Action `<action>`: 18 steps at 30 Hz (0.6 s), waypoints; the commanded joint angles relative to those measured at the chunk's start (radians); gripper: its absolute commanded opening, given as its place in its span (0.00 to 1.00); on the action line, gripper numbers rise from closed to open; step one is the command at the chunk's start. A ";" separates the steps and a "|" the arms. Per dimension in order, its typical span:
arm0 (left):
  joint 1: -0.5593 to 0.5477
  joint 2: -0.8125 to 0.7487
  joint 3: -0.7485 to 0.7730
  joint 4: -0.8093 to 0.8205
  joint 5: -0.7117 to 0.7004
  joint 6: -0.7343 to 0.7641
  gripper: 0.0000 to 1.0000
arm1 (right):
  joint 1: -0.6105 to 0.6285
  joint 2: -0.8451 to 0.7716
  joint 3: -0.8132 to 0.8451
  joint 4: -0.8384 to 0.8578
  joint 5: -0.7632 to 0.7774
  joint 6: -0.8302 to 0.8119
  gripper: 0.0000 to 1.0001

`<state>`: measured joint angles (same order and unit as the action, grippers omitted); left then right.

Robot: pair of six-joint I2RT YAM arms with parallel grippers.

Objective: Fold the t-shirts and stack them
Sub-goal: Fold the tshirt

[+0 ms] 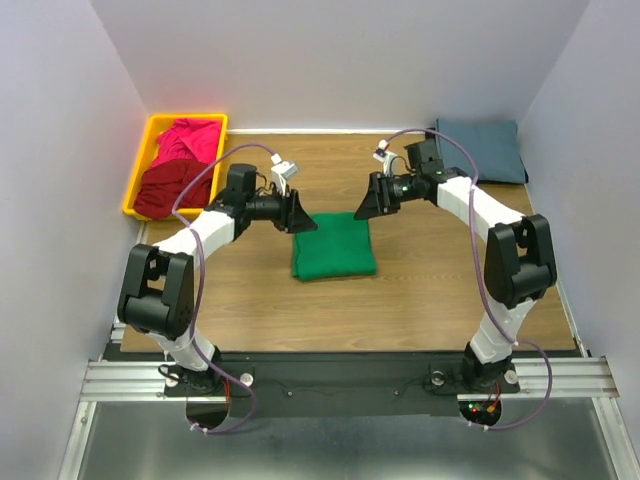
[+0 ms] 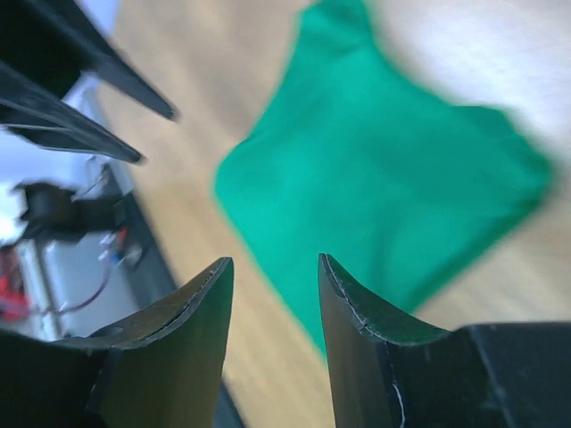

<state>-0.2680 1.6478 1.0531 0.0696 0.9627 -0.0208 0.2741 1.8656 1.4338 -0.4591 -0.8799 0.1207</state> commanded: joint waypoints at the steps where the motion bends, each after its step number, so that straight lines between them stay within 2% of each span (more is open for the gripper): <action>1: -0.034 0.016 -0.162 0.174 0.102 -0.209 0.47 | 0.066 0.015 -0.101 0.033 -0.099 0.050 0.48; 2: -0.034 0.027 -0.183 0.238 0.105 -0.226 0.48 | 0.069 0.027 -0.116 0.037 -0.106 0.053 0.48; 4: -0.034 0.082 -0.208 0.240 0.120 -0.217 0.48 | 0.070 0.073 -0.154 0.046 -0.113 0.043 0.48; 8: -0.019 0.225 -0.150 0.054 0.064 -0.061 0.45 | 0.068 0.148 -0.200 0.043 -0.067 -0.006 0.47; 12: 0.055 0.335 -0.099 -0.033 0.004 0.008 0.42 | 0.044 0.195 -0.216 0.042 0.030 -0.059 0.46; 14: 0.079 0.333 -0.079 -0.101 0.008 0.060 0.42 | 0.040 0.182 -0.214 0.040 0.022 -0.064 0.45; 15: 0.079 0.302 -0.067 -0.132 0.039 0.134 0.42 | 0.040 0.138 -0.214 0.037 -0.002 -0.067 0.45; 18: 0.063 0.172 -0.084 -0.214 0.123 0.220 0.42 | 0.045 0.032 -0.210 0.025 -0.098 -0.043 0.47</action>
<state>-0.2070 1.9408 0.9752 0.0212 1.1130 -0.0010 0.3267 2.0308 1.2171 -0.4339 -0.9710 0.1078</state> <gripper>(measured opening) 0.417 0.458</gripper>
